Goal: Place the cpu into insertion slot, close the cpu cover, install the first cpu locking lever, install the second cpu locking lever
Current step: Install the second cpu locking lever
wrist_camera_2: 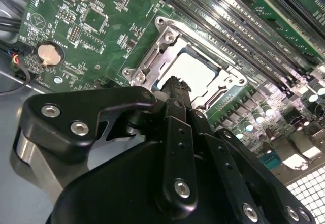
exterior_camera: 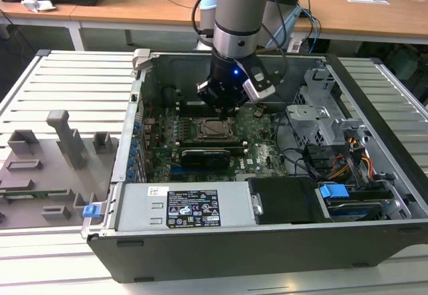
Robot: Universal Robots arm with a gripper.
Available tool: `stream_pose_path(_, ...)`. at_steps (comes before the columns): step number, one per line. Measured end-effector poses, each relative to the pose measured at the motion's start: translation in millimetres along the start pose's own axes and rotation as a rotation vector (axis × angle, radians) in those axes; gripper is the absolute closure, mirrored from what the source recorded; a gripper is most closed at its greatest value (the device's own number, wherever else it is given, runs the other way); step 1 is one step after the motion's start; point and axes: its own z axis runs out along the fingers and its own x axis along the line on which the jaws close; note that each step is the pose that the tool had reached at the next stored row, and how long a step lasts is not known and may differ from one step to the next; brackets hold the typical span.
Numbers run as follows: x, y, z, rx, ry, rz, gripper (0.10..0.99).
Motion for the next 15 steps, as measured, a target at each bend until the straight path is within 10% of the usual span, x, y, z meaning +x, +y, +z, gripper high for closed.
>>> stream_pose_path(15,1.6,-18.5,-2.2,-0.006,0.0012,0.000,0.980)
